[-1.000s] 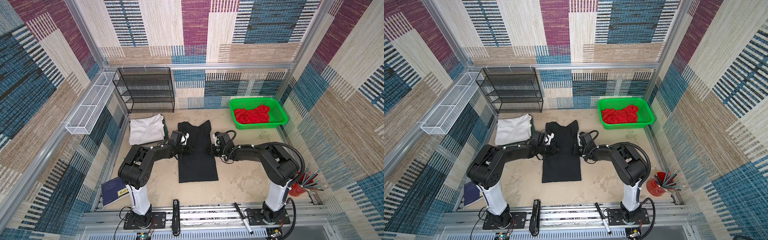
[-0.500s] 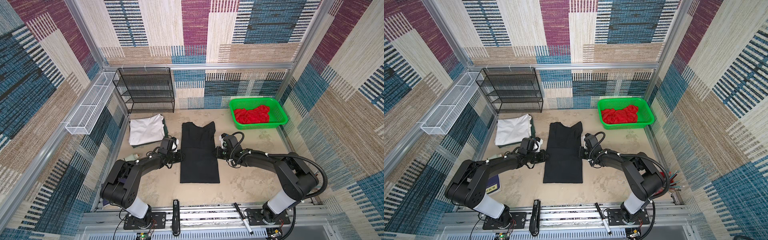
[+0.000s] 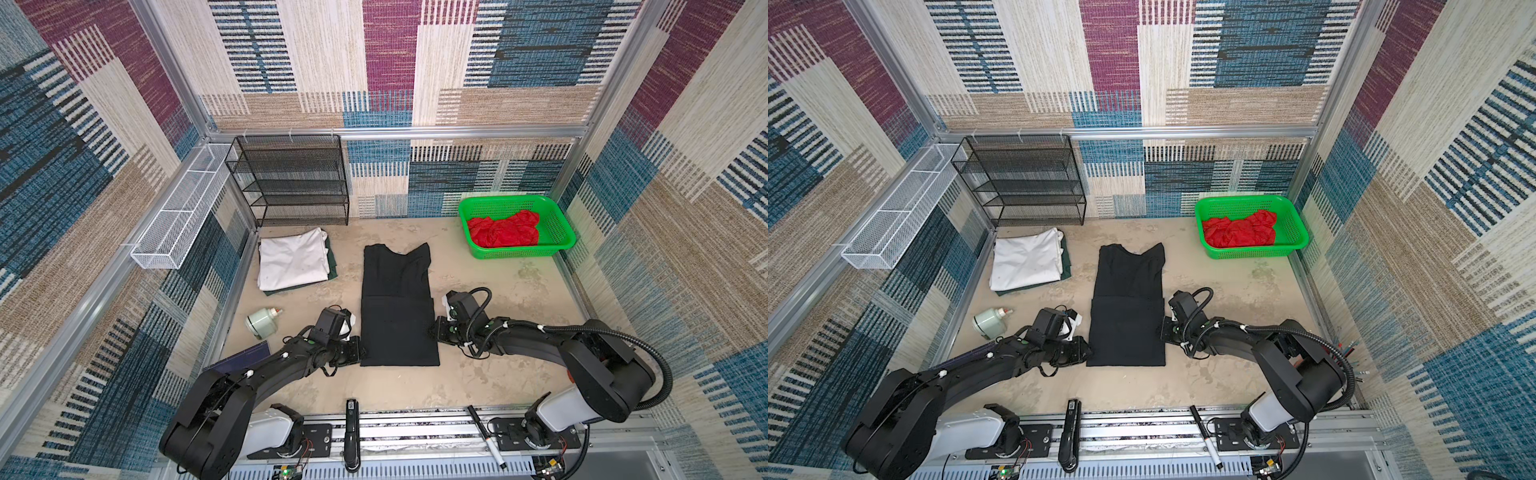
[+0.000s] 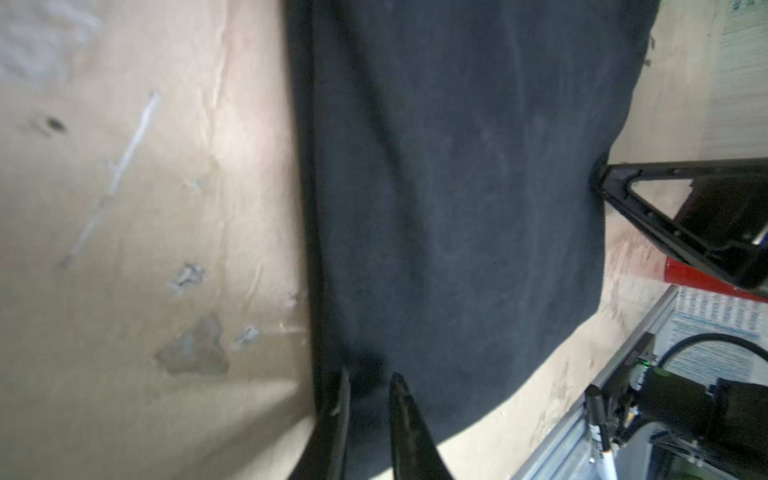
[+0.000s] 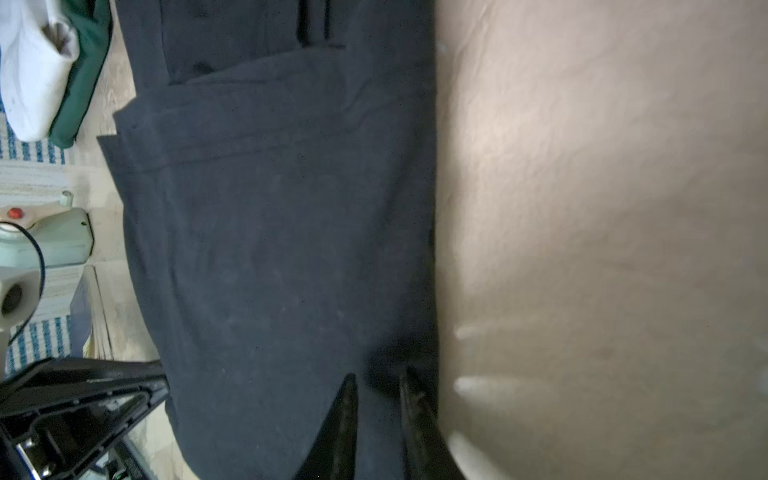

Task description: Fold and stack the t-shirts

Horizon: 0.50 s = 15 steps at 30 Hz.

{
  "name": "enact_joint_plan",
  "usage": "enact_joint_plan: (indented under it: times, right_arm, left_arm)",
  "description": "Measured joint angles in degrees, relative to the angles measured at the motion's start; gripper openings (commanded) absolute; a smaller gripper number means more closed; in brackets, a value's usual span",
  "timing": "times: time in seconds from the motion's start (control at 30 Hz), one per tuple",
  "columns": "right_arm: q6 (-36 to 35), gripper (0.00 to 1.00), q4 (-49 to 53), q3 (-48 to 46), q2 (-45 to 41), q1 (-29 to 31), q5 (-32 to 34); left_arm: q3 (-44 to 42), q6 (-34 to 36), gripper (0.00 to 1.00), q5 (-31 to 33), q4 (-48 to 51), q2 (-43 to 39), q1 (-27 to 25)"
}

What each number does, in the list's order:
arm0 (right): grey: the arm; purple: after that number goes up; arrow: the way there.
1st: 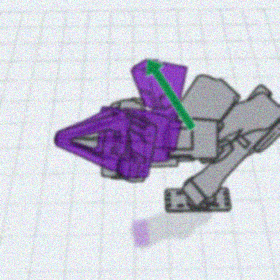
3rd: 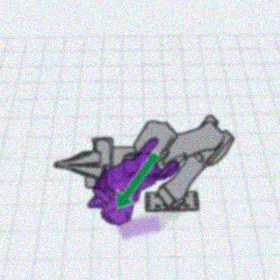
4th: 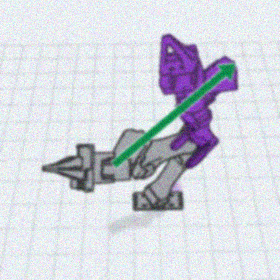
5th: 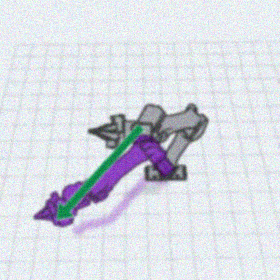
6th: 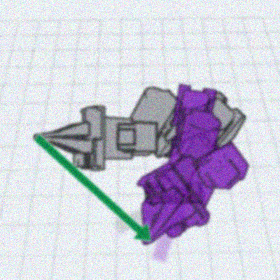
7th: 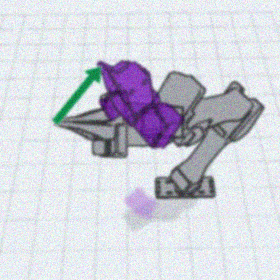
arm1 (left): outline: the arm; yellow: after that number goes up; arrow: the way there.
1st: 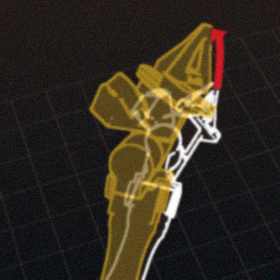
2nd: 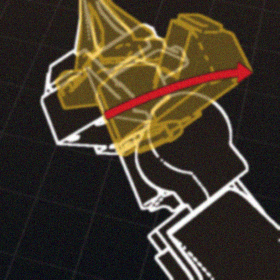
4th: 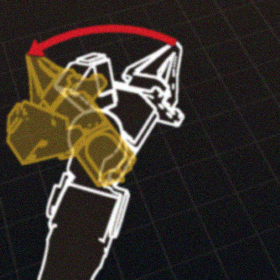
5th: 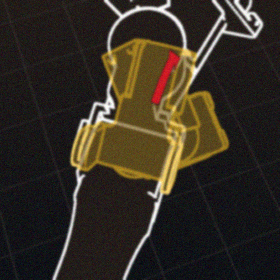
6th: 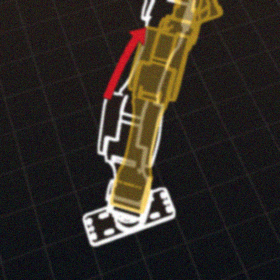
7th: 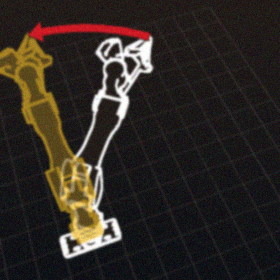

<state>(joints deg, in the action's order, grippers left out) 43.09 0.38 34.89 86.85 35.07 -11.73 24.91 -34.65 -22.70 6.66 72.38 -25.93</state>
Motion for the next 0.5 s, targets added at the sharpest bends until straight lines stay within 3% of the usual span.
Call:
enact_joint_plan:
  times: [0.2,0.37,0.5]
  right_arm:
    - [0.3,0.23,8.9,2.4,-6.9,2.0,7.3]
    - [1.5,0.23,9.3,1.8,-10.7,6.4,5.5]
    - [4.4,0.23,7.7,-2.0,-10.9,9.9,1.1]
  left_arm:
    - [1.0,-1.2,0.19,4.8,8.3,-4.9,-1.3]
    - [4.5,-1.2,0.20,4.7,12.5,-9.9,-5.0]
    - [6.1,-2.2,0.20,-0.1,10.4,-5.0,-8.9]
